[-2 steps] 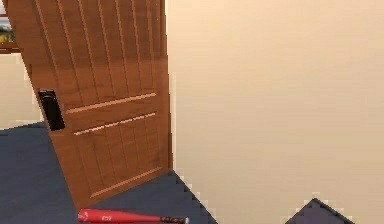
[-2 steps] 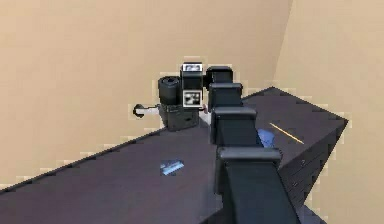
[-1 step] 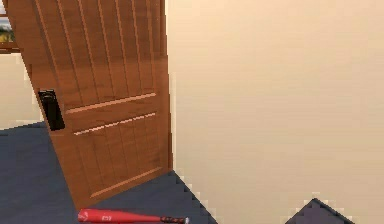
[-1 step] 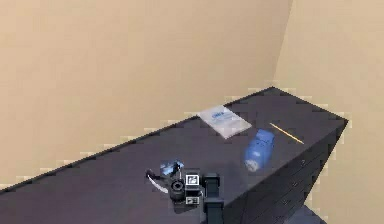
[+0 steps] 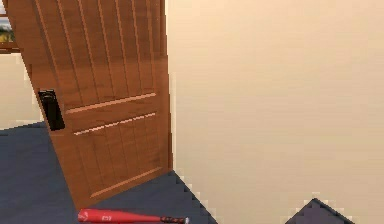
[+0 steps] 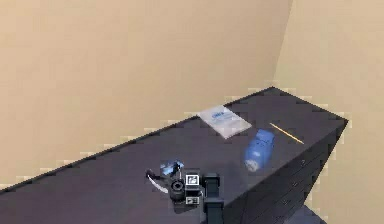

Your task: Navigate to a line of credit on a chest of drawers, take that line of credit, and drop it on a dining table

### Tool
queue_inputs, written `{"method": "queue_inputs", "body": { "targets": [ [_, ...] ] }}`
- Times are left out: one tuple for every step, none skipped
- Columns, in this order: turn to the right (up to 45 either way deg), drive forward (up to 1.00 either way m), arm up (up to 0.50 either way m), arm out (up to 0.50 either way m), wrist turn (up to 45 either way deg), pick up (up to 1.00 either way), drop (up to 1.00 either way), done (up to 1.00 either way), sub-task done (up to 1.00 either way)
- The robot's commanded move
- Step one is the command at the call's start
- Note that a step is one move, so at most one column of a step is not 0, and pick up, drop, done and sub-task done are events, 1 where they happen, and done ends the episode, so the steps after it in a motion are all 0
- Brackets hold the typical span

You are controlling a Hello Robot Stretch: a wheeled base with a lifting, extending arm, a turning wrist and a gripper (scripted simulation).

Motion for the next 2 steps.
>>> {"method": "queue_inputs", "body": {
  "targets": [
    [0.0, 0.00, 0.10, 0.00, 0.0, 0.00, 0.00, 0.00, 0.00],
    [0.0, 0.00, 0.18, 0.00, 0.0, 0.00, 0.00, 0.00, 0.00]
  ]
}}
